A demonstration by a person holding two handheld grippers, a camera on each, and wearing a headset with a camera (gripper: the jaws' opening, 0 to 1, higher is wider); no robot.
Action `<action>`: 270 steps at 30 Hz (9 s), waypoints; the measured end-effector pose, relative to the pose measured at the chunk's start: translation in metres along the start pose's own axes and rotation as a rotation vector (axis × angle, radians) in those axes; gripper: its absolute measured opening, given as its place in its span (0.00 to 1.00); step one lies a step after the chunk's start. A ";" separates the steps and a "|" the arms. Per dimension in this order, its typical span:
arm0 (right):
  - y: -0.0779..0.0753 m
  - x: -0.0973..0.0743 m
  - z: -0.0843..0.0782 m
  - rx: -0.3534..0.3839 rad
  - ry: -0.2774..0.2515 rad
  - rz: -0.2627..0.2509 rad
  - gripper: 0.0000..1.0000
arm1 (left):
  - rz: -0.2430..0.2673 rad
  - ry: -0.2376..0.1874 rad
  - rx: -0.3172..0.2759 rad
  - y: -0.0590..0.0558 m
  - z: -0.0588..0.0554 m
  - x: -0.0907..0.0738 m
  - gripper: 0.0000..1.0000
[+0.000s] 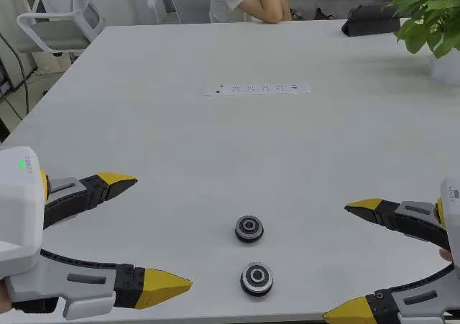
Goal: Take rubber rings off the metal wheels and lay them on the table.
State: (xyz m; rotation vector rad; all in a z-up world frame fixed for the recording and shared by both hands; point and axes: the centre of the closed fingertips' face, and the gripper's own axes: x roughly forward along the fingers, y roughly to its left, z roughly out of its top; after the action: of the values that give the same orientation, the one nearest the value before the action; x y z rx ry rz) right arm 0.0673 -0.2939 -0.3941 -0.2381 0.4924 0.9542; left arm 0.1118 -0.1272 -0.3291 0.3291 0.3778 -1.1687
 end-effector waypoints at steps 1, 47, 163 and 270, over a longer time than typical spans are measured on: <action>0.000 0.000 0.000 -0.001 0.000 0.000 0.96 | 0.000 0.000 0.000 0.000 0.000 0.000 0.90; 0.003 0.013 -0.003 0.011 -0.013 0.026 0.95 | -0.036 0.039 0.014 -0.005 -0.011 0.008 0.88; 0.013 0.086 -0.038 -0.040 0.079 0.228 0.40 | -0.459 0.335 0.145 -0.064 -0.070 0.127 0.26; 0.012 0.090 -0.045 0.036 0.127 0.229 0.00 | -0.360 0.314 0.250 -0.061 -0.073 0.141 0.07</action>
State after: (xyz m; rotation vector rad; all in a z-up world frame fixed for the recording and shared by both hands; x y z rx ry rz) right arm 0.0872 -0.2400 -0.4777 -0.2131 0.6633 1.1571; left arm 0.0945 -0.2328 -0.4612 0.6883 0.5834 -1.5261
